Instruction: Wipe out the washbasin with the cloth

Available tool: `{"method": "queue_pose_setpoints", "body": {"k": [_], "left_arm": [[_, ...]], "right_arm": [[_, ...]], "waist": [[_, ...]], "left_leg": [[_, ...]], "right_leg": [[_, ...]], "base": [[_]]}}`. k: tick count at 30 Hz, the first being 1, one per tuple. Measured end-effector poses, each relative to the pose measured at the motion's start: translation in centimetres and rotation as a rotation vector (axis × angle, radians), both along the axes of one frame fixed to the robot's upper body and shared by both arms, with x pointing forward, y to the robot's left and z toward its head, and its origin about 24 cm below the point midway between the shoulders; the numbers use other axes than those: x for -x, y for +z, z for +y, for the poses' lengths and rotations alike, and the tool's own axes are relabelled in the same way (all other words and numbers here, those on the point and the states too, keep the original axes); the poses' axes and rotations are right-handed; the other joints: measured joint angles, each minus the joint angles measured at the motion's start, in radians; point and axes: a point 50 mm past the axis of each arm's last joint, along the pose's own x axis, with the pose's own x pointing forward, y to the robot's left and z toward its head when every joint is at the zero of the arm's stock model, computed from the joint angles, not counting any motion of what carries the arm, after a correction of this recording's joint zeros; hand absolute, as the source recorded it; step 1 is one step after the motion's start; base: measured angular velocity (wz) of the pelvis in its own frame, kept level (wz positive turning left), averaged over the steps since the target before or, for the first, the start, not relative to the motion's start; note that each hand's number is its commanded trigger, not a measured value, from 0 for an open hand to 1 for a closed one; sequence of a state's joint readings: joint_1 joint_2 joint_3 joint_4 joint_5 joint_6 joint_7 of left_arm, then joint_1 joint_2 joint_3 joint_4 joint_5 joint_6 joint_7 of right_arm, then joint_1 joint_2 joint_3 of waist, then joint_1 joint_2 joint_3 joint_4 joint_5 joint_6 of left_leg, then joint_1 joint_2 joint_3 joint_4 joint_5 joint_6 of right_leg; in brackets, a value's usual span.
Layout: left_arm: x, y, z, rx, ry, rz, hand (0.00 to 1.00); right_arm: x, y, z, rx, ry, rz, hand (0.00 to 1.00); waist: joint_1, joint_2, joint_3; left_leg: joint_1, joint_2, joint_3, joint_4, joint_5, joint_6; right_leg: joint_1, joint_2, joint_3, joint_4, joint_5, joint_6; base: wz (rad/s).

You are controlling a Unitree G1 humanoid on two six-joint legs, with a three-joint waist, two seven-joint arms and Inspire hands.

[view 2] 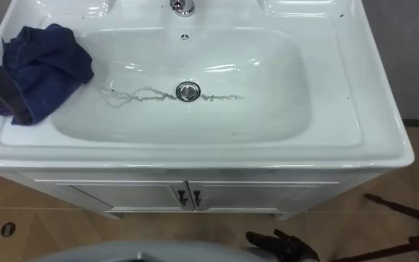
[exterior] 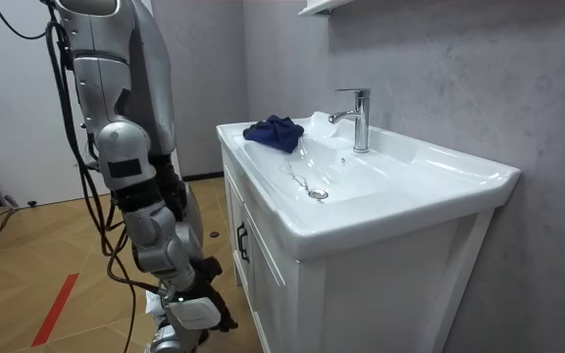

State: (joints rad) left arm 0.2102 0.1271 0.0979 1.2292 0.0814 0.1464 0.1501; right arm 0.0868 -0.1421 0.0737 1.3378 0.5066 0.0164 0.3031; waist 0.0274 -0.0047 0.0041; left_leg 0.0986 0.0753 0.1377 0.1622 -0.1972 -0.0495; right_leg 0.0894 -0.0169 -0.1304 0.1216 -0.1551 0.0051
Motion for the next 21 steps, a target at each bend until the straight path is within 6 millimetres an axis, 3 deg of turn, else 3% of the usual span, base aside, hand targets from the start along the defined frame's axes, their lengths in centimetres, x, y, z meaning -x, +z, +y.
{"method": "queue_pose_setpoints", "body": {"k": [21], "left_arm": [[0.18,0.21,0.53,-0.099,0.067,-0.016,0.0]], "right_arm": [[0.2,-0.01,-0.02,-0.008,-0.004,0.015,0.0]], "waist": [[0.003,-0.001,0.0033]], "left_leg": [[0.021,-0.001,-0.008,-0.001,-0.003,0.0]], "right_leg": [[0.031,-0.001,-0.012,-0.004,-0.001,0.001]], "base": [[0.01]]}}
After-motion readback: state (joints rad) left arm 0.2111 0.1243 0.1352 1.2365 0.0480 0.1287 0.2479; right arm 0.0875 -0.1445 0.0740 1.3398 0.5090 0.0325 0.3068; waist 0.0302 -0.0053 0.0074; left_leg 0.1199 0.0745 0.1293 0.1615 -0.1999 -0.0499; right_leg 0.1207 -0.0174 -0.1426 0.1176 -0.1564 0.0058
